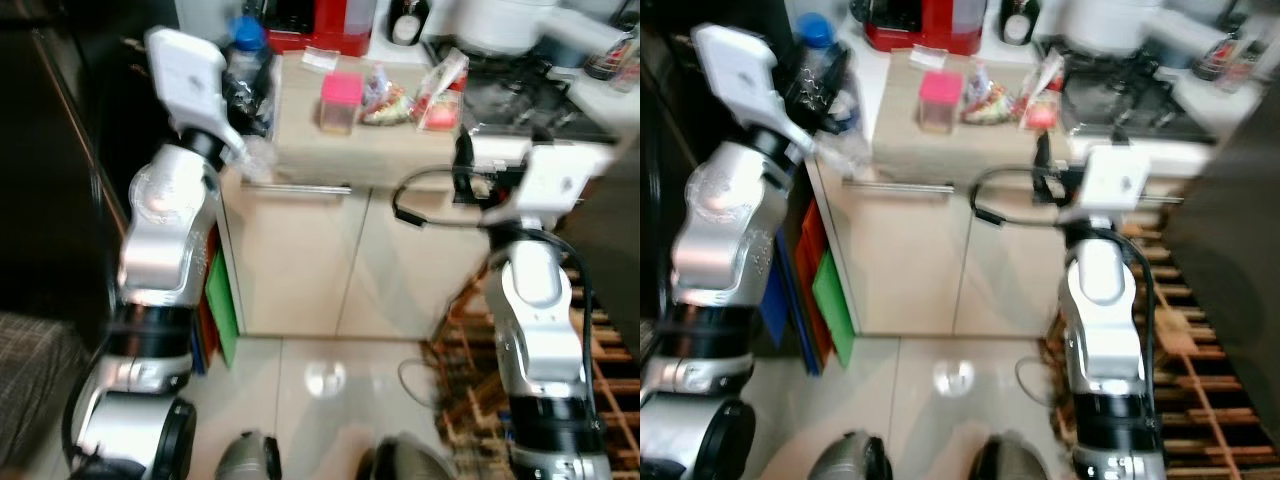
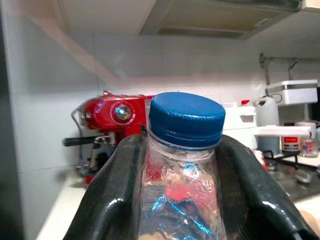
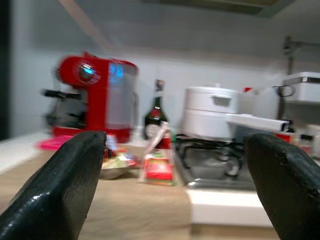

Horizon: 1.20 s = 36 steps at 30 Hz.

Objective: Restocking fridge

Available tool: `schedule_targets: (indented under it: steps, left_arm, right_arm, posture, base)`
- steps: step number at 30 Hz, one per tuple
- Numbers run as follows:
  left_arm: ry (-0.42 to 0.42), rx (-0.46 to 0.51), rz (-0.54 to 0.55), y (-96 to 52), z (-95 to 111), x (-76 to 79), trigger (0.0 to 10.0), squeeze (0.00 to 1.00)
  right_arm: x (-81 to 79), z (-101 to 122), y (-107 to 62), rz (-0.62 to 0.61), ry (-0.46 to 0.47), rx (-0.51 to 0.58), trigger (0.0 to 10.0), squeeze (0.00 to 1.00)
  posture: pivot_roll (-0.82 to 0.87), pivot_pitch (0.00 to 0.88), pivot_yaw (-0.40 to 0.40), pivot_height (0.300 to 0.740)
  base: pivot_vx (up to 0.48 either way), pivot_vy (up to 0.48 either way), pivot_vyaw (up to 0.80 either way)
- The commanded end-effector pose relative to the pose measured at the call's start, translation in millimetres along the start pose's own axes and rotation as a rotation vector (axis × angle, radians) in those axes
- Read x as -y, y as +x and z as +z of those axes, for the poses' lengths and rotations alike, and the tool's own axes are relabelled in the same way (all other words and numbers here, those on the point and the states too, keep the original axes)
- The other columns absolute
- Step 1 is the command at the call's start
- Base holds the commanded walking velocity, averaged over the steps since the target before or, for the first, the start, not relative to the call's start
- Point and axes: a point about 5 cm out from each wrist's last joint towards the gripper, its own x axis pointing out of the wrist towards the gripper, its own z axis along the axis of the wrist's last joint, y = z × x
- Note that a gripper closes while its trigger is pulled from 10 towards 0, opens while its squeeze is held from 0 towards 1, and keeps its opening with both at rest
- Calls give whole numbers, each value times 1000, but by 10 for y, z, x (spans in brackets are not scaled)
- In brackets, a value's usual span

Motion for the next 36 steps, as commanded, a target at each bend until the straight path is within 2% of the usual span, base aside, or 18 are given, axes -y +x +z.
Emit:
schedule_targets:
  steps: [1,5,9,13,15,16,17,18,23,36]
  left_arm:
    - [13,37,-1,30,96,-9,10000,0]
    - [6,25,-4,15,66,18,10000,0]
    - [-44,-20,17,-45,-37,46,10000,0]
    - [-185,-134,96,-269,-312,49,10000,0]
    - [-222,-195,99,-461,-467,101,10000,0]
    - [-222,-195,99,-461,-467,101,10000,0]
    - [-241,-250,86,-639,-599,157,10000,0]
    - [-241,-250,86,-639,-599,157,10000,0]
    - [-252,-349,22,-891,-827,308,10000,0]
    - [-311,-323,-54,-896,-858,406,10000,0]
  right_arm:
    - [-9,-16,-13,7,-11,-5,10000,8]
    - [-14,-39,-23,14,-13,-14,10000,8]
    - [-21,-83,-46,24,-14,-37,10000,16]
    - [2,-184,-115,40,-25,-81,10000,16]
    - [71,-316,-233,35,-30,-143,10000,20]
    - [71,-316,-233,35,-30,-143,10000,20]
    - [130,-426,-350,26,-33,-197,10000,24]
    - [130,-426,-350,26,-33,-197,10000,24]
    - [206,-594,-498,-2,-33,-271,10000,31]
    - [224,-667,-535,-9,-42,-288,10000,39]
  posture:
    - [10,0,4,740]
    - [9,0,5,740]
    - [7,0,11,740]
    - [5,0,14,740]
    - [10,0,10,740]
    - [10,0,10,740]
    - [11,0,10,740]
    - [11,0,10,740]
    - [7,0,6,740]
    - [-8,0,13,740]
  base:
    - [-412,0,0]
    - [-97,0,0]
    - [0,0,-105]
    - [0,0,-763]
    - [0,0,-744]
    - [0,0,-744]
    - [0,0,-744]
    - [0,0,-744]
    - [0,0,-745]
    - [0,-394,-746]
